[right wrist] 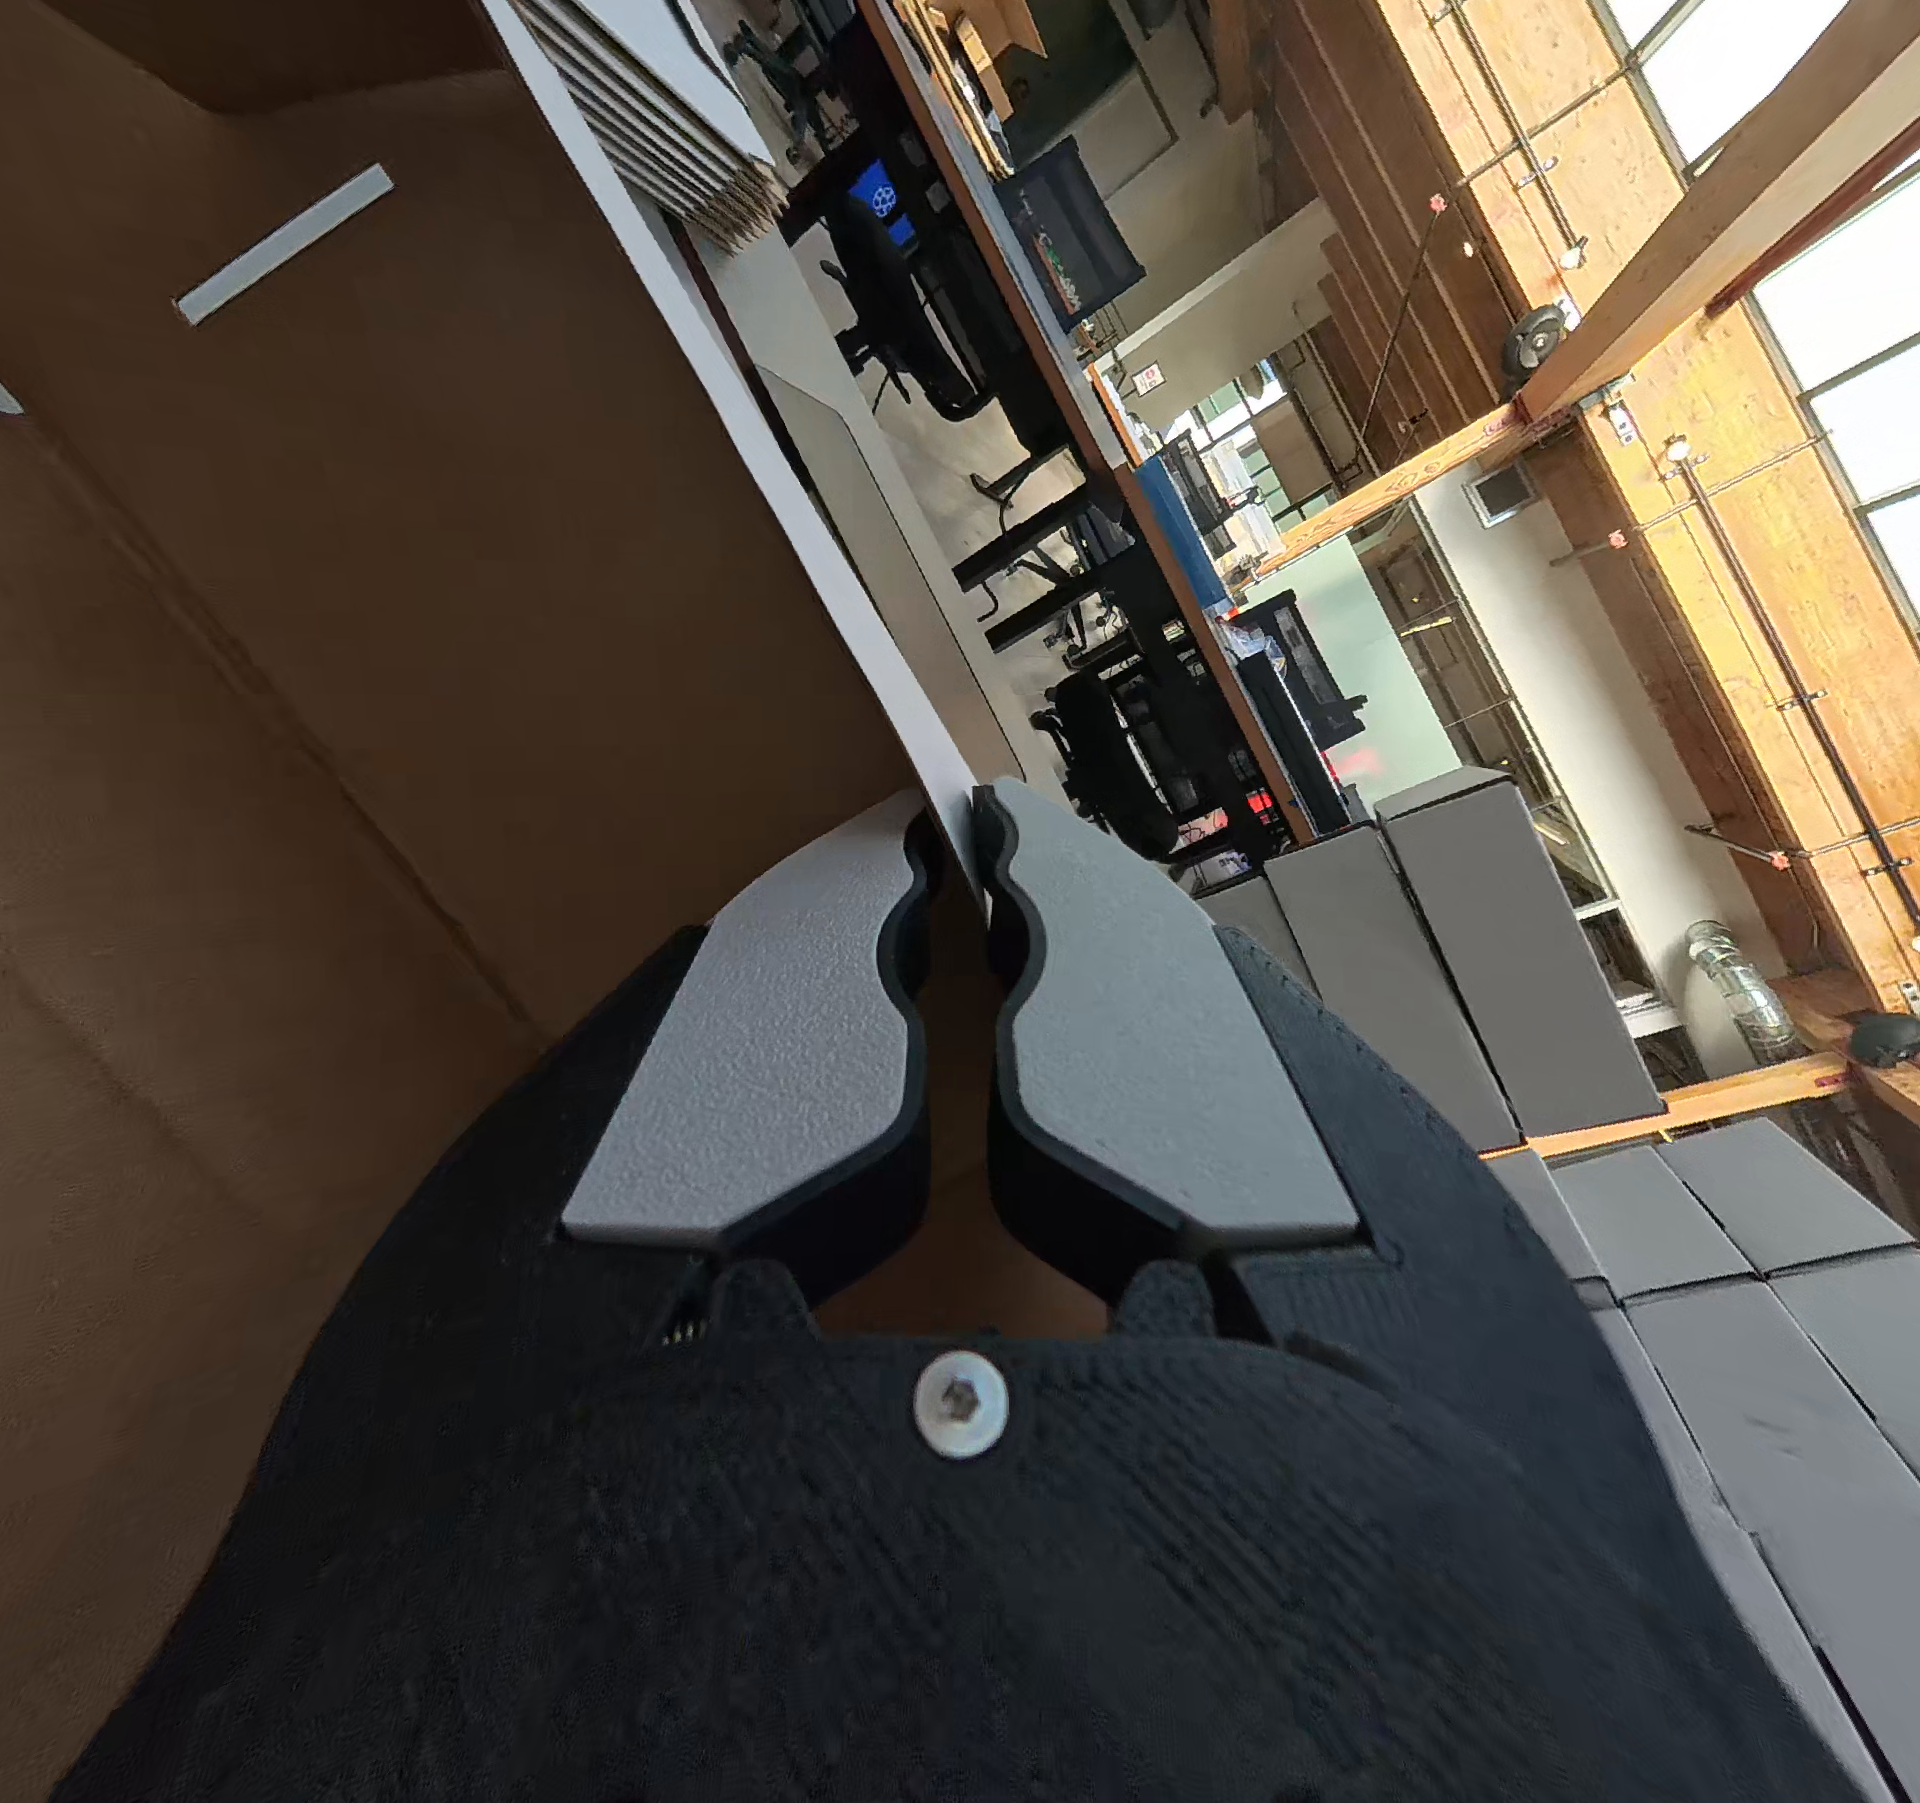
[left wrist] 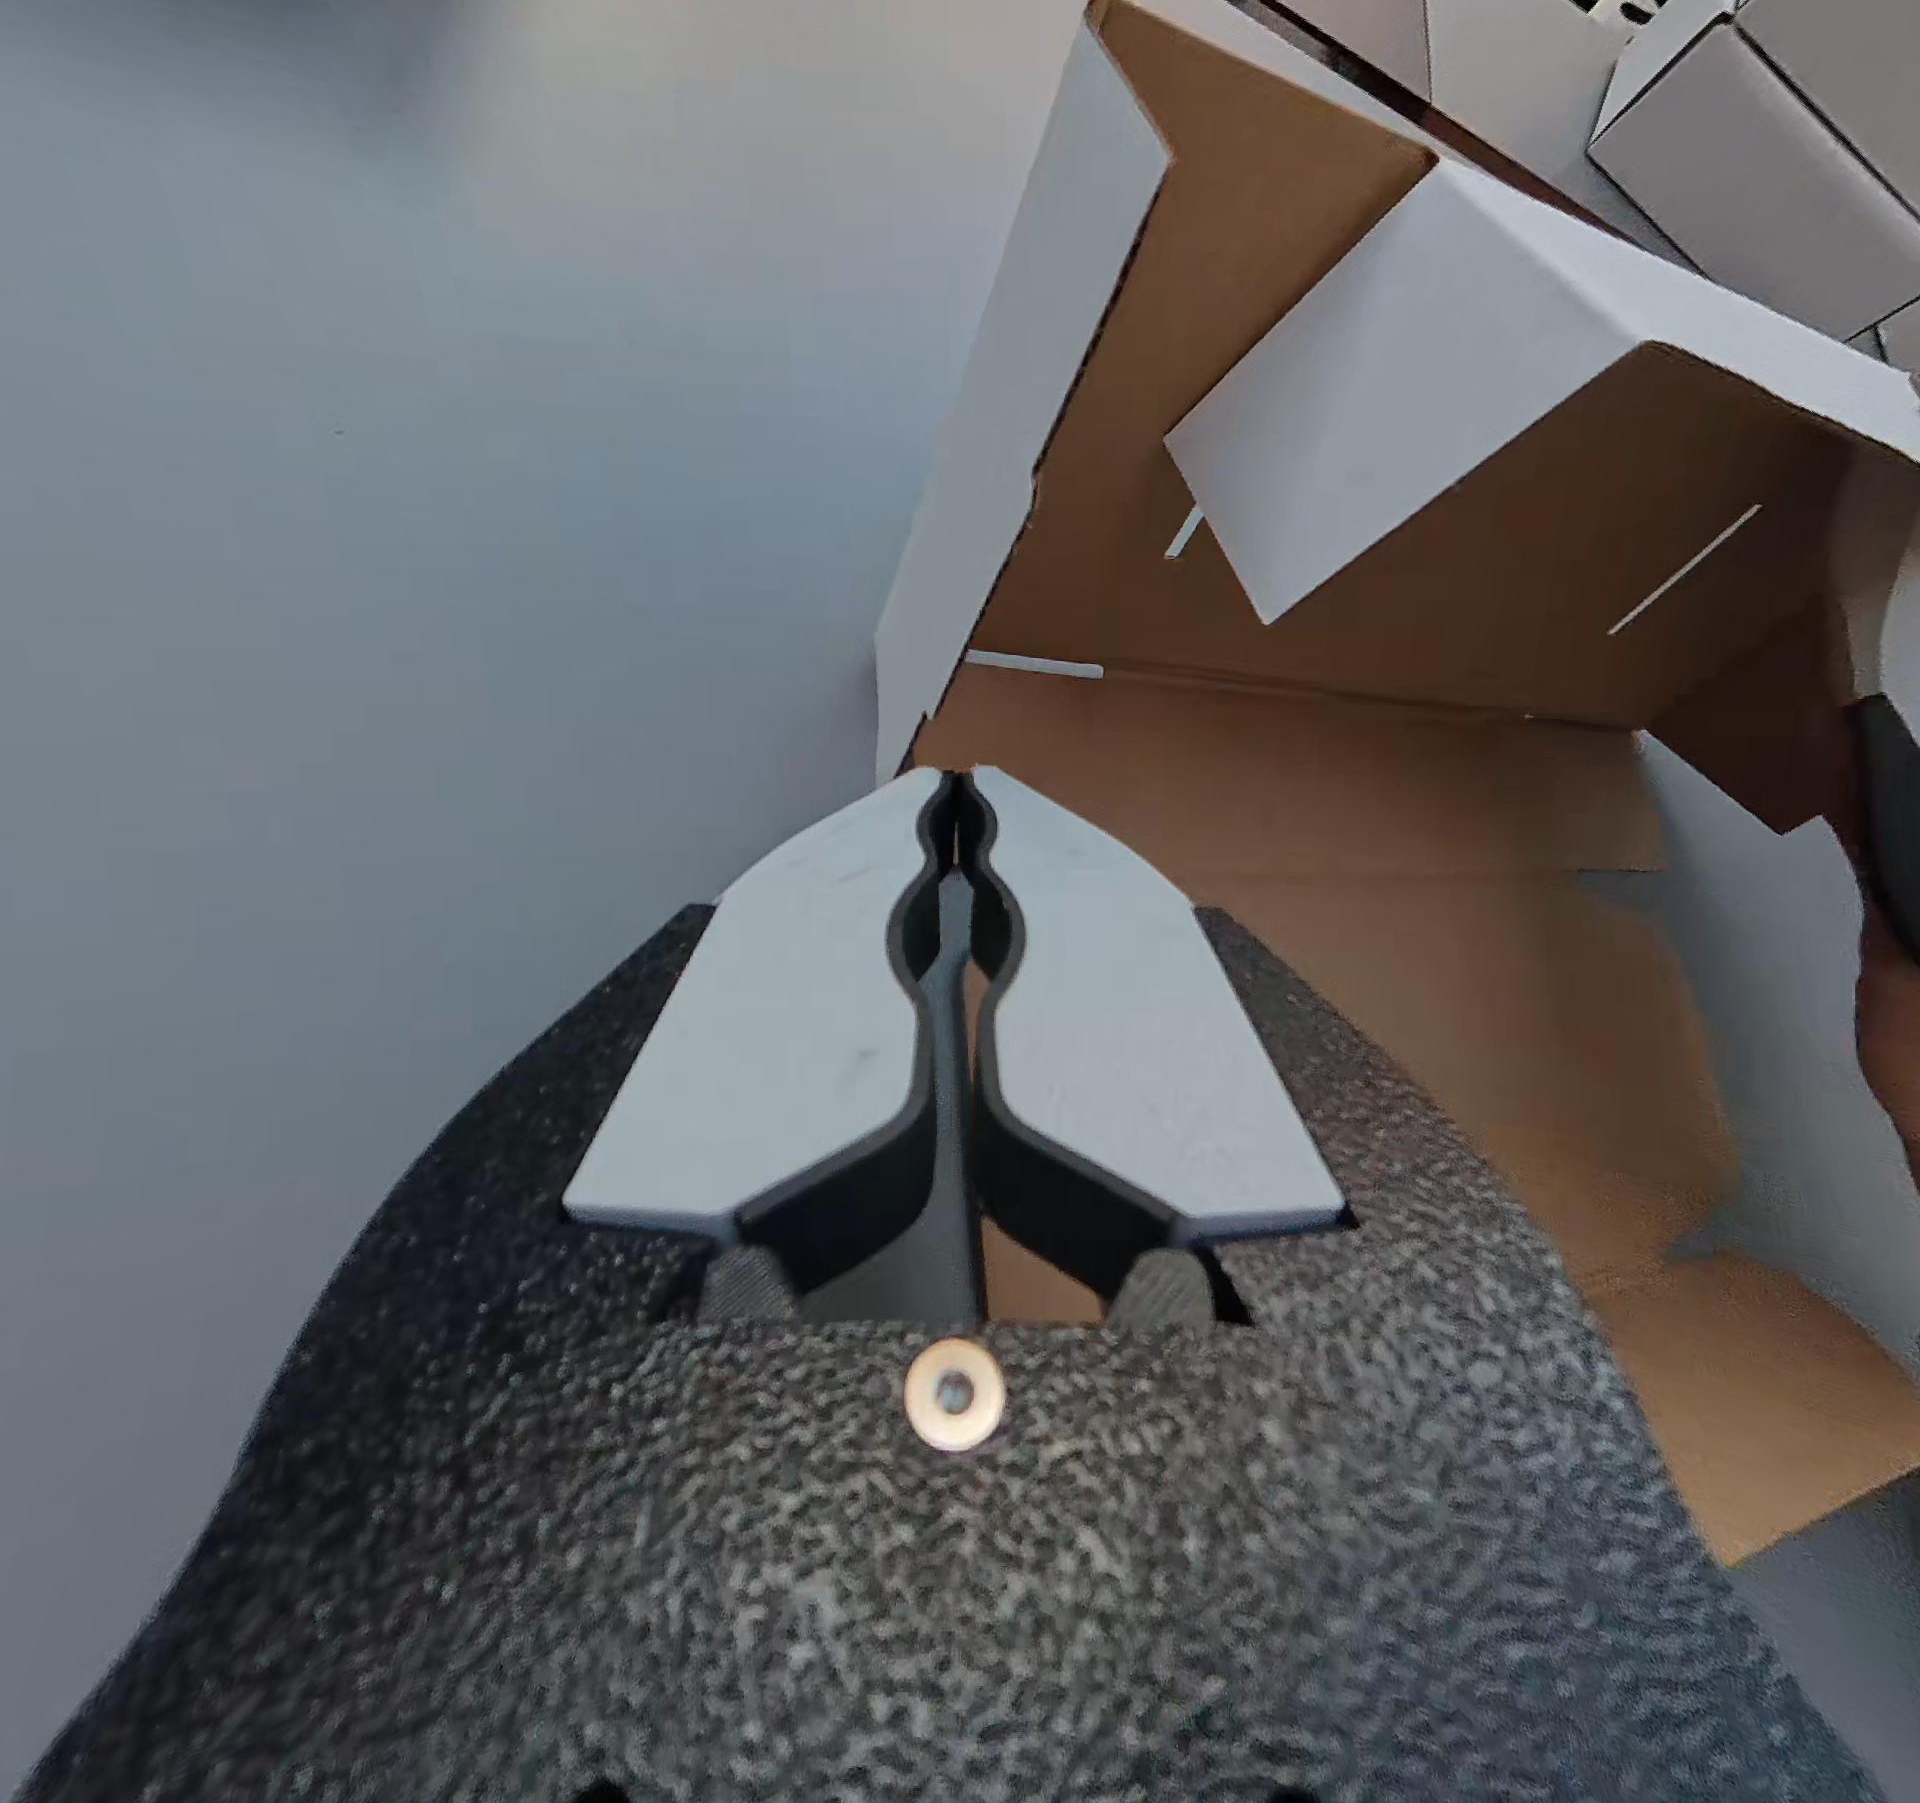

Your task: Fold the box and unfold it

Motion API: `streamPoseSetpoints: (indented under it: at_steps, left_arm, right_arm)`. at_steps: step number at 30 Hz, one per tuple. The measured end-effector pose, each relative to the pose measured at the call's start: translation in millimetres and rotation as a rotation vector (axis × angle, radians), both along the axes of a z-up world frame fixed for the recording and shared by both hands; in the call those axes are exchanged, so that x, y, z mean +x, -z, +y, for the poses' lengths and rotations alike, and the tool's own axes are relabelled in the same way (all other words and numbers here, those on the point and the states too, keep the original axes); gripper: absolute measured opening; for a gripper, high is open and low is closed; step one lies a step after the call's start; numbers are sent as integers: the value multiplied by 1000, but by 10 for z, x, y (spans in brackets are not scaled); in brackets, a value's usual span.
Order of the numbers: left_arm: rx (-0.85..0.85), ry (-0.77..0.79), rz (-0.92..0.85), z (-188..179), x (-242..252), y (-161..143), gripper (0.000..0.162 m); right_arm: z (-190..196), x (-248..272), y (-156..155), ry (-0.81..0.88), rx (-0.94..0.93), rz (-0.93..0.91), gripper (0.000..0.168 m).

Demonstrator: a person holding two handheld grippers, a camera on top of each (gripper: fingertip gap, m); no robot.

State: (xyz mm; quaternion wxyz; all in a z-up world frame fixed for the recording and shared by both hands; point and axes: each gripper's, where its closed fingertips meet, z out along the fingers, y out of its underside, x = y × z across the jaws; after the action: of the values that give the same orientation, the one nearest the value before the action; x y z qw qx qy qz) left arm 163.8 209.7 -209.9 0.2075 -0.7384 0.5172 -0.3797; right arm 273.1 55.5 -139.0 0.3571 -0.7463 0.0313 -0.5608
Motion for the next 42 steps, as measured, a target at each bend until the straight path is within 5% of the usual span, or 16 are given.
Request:
streamPoseSetpoints:
  at_steps: [12,22,30,34,37,42]
  left_arm:
    - [-85,-30,-7,66,76,4,0]
    - [-338,24,-139,-120,39,-142,0]
    - [-205,92,-173,-199,25,-195,0]
    - [-379,61,-183,-267,-2,-257,0]
    - [-495,36,-147,-264,-26,-175,0]
    - [-414,21,-103,-268,-60,-10,0]
  right_arm:
    - [-95,117,-37,14,117,74,6]
    - [-117,110,-20,52,159,45,7]
    - [-171,148,6,65,177,60,7]
    - [-199,155,1,77,178,46,6]
    - [-179,144,18,79,169,41,6]
    - [-103,127,90,85,96,53,7]
